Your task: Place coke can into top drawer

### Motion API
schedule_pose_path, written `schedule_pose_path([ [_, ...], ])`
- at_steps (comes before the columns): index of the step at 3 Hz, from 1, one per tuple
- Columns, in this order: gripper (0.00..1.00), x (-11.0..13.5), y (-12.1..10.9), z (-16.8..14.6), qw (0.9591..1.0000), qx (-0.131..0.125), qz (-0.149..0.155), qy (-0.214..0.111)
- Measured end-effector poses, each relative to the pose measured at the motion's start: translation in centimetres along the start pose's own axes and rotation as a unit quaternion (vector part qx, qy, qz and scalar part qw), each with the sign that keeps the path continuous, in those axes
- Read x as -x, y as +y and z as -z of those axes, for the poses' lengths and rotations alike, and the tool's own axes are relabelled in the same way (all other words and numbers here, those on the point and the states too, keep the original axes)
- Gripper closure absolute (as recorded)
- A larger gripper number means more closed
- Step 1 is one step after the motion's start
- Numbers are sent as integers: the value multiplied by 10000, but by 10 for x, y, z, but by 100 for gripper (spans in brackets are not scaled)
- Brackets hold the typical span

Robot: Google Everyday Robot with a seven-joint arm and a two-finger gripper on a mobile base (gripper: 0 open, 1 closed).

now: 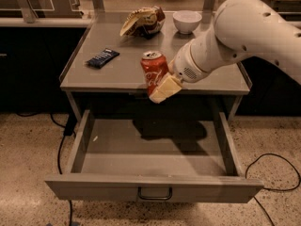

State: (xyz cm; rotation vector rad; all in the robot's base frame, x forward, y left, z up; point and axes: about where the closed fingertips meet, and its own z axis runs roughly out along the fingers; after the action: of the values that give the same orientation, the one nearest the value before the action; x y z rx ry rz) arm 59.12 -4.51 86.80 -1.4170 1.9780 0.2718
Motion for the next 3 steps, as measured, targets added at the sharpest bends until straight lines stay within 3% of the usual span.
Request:
schedule_pose_path([
  [2,100,-11,16,-9,9999,73,-95,103],
  [3,100,-31,37,-24,9990,211,-166,358],
])
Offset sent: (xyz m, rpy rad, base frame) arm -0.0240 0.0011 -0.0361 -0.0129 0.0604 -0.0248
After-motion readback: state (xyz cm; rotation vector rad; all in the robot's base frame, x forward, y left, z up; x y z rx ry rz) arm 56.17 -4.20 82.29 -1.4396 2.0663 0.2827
